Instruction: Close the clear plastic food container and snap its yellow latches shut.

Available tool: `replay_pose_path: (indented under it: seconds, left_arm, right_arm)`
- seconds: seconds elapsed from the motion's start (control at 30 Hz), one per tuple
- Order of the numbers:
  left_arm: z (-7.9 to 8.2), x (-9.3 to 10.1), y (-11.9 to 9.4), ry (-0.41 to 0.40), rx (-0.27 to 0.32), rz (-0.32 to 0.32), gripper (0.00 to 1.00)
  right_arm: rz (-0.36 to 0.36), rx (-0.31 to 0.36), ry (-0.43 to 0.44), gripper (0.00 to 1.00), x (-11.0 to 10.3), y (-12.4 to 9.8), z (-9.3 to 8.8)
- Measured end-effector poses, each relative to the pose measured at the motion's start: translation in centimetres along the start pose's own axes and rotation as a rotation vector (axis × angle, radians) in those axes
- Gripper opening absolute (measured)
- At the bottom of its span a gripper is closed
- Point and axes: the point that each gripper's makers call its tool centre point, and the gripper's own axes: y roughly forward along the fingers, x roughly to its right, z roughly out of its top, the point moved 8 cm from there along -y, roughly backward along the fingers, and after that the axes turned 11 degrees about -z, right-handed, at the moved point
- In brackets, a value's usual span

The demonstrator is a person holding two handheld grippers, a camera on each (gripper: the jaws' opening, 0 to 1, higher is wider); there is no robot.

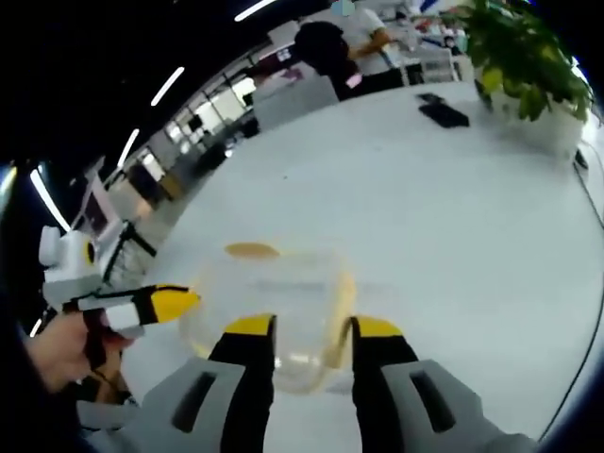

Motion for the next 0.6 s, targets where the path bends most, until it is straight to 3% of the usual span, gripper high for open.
replay_pose_path:
  seconds: [0.1,0.2,0.37,0.57,0.6]
  left_arm:
    - [0.1,0.5,-0.2,0.033,0.002,-0.011,0.26]
    - [0.4,0.5,-0.4,0.117,-0.018,-0.029,0.26]
    - [2.0,0.4,-0.8,0.332,-0.039,-0.046,0.27]
    - [3.4,1.5,-0.3,0.586,-0.073,-0.140,0.26]
    - [3.5,1.7,0.1,0.612,-0.089,-0.180,0.25]
  right_arm:
    - [0.005,0.024,-0.029,0.34,-0.1,0.0,0.6]
    - [0.015,0.061,-0.065,0.35,-0.1,-0.2,1.4]
    - [0.061,0.128,-0.191,0.28,-0.5,-0.4,2.7]
    - [0.188,0.150,-0.378,0.22,-2.1,-0.3,3.4]
    - [0.200,0.144,-0.393,0.22,-2.2,-0.2,3.4]
